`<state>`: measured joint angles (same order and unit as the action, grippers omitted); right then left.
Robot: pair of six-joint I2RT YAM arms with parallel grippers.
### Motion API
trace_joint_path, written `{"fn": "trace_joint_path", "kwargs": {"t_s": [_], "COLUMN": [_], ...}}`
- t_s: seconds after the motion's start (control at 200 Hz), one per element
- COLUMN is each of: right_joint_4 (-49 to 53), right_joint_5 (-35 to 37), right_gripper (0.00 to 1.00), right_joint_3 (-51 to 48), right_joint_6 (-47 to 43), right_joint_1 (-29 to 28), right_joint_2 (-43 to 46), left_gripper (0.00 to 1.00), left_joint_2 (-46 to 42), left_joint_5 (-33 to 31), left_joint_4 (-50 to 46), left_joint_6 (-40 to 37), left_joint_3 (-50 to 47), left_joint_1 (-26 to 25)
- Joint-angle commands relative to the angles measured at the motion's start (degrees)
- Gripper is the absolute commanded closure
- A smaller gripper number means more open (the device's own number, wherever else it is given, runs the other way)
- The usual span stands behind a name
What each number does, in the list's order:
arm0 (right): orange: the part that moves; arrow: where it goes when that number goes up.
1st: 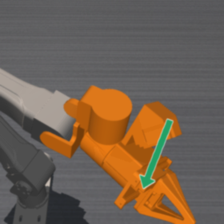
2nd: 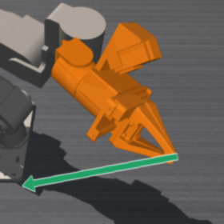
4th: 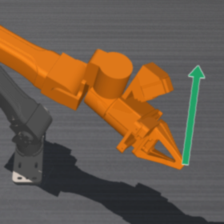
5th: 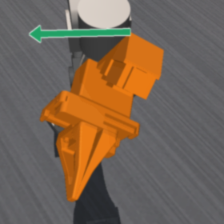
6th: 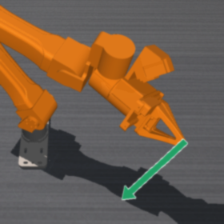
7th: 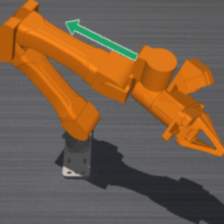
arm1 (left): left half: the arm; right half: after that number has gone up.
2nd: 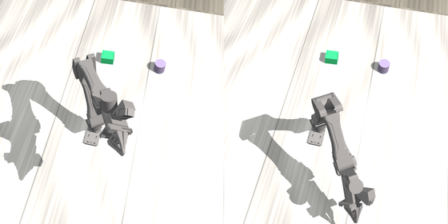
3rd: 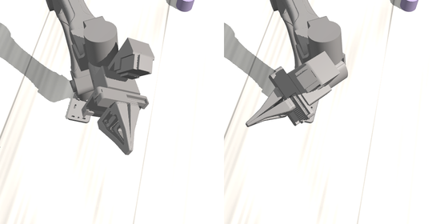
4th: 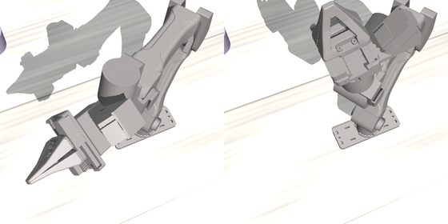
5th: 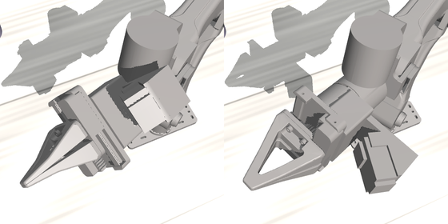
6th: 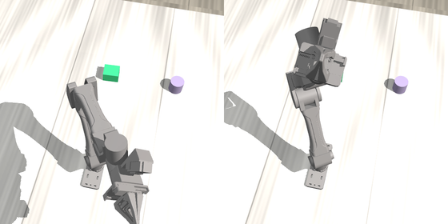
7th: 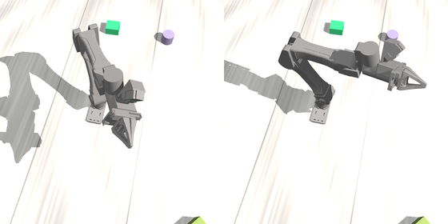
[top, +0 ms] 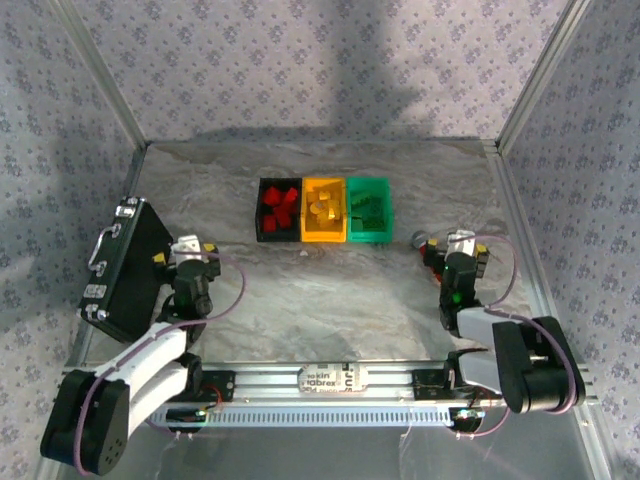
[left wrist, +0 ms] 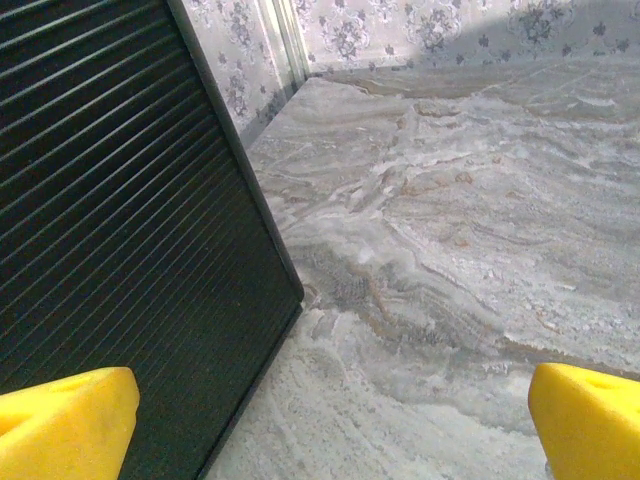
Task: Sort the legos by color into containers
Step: Reset both arms
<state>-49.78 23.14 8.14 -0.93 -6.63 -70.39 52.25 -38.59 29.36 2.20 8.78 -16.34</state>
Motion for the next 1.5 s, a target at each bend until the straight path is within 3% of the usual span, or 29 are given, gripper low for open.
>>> {"fn": "trace_joint_path", "kwargs": {"t_s": [0.0,0.095,0.135,0.205,0.37,0.5,0.82,1.039,1.164,1.284,1.379,1.494], "right_joint_4": [-5.4,-17.1,-21.1,-13.6,-13.5,-5.4,-5.5,-5.5,-5.3,-5.4,-5.3,-4.1], "right_joint_5": [0.3,-2.4,-6.0,-8.2,-9.3,-13.1,-13.5,-13.6,-13.6,-13.6,-13.6,-13.8], "right_gripper": [0.01,0.01,0.01,0.01,0.01,0.01,0.01,0.01,0.01,0.01,0.01,0.01], "right_joint_3": [1.2,-0.4,0.5,4.5,4.8,9.1,9.0,9.0,9.0,9.0,9.2,9.8], "right_joint_6": [0.4,3.0,-0.4,-1.3,-0.5,-4.0,-3.8,-3.8,-3.8,-3.8,-3.8,-3.6], "right_joint_1": [0.6,3.1,3.9,3.8,4.8,3.2,3.7,3.7,3.7,3.8,3.7,3.9], "right_joint_2": [-1.4,-9.7,-14.4,-15.9,-16.2,-16.3,-16.2,-16.2,-16.2,-16.1,-16.3,-16.3], "left_gripper": [0.00,0.00,0.00,0.00,0.00,0.00,0.00,0.00,0.00,0.00,0.00,0.00], "left_joint_2": [0.6,0.4,0.2,-0.4,-2.3,0.6,16.1,19.1,22.2,34.9,30.7,37.5], "left_joint_5": [2.1,2.5,2.8,2.7,3.6,5.5,9.5,10.2,11.5,14.4,17.7,22.8], "left_joint_4": [6.6,9.1,10.1,11.3,13.1,14.3,22.7,22.4,30.6,51.1,42.6,49.6], "left_joint_6": [0.0,0.6,0.9,1.7,3.9,4.9,3.7,2.5,1.1,0.9,-0.4,-5.4], "left_joint_3": [-1.3,-2.5,-3.0,-3.8,-5.9,-5.0,0.8,3.1,1.1,-2.2,-1.1,-0.8], "left_joint_1": [1.5,2.7,3.4,4.3,6.8,8.5,8.7,8.8,10.3,12.5,11.7,9.8]}}
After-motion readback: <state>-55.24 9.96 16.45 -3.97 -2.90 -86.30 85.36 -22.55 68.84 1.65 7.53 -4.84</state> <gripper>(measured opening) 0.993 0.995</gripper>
